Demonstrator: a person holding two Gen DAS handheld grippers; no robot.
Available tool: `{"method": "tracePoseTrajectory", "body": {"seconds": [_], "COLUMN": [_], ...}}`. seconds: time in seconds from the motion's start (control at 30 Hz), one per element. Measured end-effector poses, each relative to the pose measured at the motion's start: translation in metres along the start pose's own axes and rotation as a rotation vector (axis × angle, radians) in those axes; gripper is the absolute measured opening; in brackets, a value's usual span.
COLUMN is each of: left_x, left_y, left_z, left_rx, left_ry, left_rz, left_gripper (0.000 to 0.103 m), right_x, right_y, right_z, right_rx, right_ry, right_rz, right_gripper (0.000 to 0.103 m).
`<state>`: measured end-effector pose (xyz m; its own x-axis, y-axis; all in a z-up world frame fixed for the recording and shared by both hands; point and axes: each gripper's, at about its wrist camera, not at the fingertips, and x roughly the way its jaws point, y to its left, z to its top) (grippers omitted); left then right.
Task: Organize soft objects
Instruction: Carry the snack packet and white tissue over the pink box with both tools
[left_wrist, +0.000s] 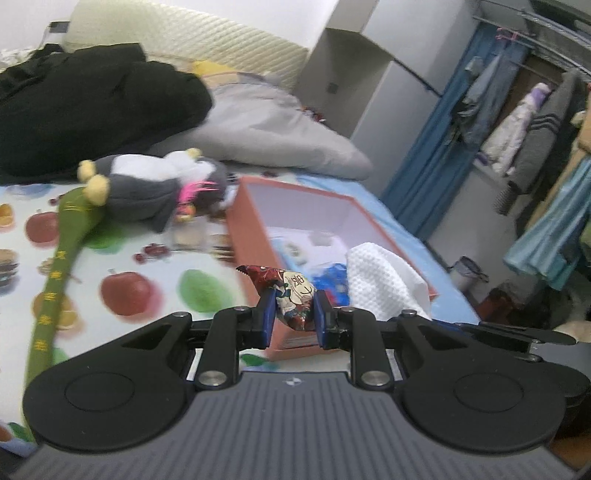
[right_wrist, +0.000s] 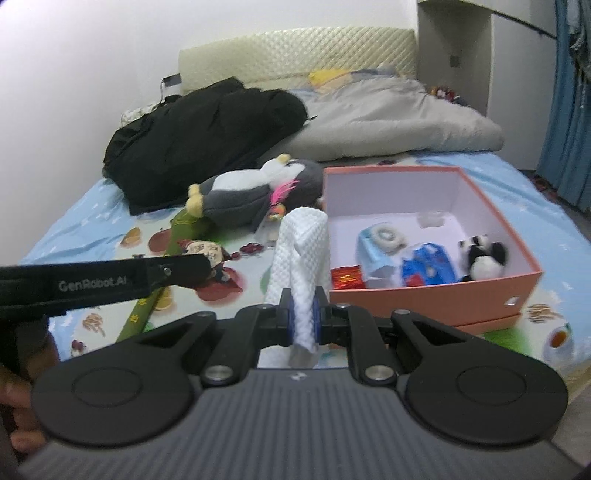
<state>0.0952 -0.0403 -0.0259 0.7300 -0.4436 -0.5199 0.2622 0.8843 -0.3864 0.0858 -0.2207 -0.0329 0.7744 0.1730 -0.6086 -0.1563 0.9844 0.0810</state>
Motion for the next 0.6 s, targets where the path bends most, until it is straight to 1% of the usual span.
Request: {"method": "tracePoseTrajectory", "body": {"seconds": [0.17,0.3,0.47,0.6], "left_x": [0.009,0.027,0.064,0.104], "left_y": [-0.024,-0.036,-0.051,-0.062], "left_z": [0.002,0.009,0.024,0.04], "left_rx": [0.027,0.056,0.086,0.104], "left_ry": [0.021,0.046,0.085,0.119], "left_rz": [-0.042,-0.046,-0.05,-0.051], "left_gripper": [0.026,0.026,0.026,0.026], "right_x": [-0.011,-0.006,0.008,0.022], "right_y": [-0.02,-0.039,-0.066,-0.093], "right_z": [0.002,0.008,0.022,0.035], "right_rx": [0.029,0.074,0.108,0.128], "right_ry": [-0.013,-0.017,-0.011,-0.007], "right_rz": [-0.047,-0.064,-0.075,-0.083], "right_gripper": [0.014,0.014,0.014,0.014]}}
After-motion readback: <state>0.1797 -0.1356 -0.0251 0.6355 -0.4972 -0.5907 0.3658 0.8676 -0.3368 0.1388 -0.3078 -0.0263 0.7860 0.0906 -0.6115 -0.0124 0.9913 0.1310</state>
